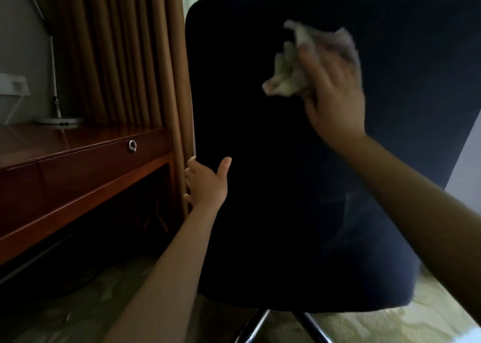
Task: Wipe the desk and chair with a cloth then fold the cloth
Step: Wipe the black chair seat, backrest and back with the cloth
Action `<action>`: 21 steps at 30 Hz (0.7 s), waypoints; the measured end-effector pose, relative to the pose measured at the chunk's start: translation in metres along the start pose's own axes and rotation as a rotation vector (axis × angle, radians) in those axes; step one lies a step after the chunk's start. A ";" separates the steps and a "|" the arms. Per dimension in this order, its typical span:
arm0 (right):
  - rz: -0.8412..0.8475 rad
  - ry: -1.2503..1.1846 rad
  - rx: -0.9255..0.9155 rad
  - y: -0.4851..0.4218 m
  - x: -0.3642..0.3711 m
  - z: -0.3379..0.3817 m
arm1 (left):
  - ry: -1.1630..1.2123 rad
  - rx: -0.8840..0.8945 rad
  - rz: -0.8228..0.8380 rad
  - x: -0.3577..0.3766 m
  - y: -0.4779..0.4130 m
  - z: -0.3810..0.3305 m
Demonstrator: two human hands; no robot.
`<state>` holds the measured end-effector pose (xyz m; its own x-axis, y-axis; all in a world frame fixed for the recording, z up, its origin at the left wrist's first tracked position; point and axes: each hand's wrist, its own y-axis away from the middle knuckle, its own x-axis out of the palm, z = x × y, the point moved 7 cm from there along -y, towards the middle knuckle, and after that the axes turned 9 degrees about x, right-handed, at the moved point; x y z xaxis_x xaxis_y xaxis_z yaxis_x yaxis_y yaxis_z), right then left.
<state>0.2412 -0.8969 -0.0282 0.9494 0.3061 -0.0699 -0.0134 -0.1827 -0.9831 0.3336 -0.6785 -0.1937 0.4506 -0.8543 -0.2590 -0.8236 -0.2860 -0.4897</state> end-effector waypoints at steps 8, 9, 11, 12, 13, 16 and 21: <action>0.099 -0.138 -0.069 0.099 0.038 0.040 | -0.062 -0.018 -0.047 -0.002 -0.003 0.001; 0.157 -0.163 -0.096 0.123 0.044 0.047 | -0.045 -0.010 -0.049 -0.002 -0.003 0.001; 0.307 -0.178 -0.193 0.176 0.059 0.064 | 0.020 0.019 -0.033 0.000 -0.002 0.002; 0.391 -0.159 -0.269 0.205 0.066 0.073 | 0.052 0.034 -0.021 0.001 -0.001 0.003; 0.478 -0.131 -0.353 0.235 0.072 0.081 | 0.073 0.049 -0.011 0.002 -0.001 0.003; 0.729 -0.049 -0.539 0.317 0.083 0.092 | 0.087 0.061 0.022 0.001 -0.005 0.005; 0.862 -0.030 -0.637 0.363 0.090 0.097 | 0.072 0.054 0.077 0.002 -0.010 0.009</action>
<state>0.2915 -0.8455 -0.4080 0.6895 -0.1381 -0.7110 -0.5015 -0.7993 -0.3311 0.3452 -0.6734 -0.1965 0.3587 -0.9026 -0.2381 -0.8344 -0.1957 -0.5153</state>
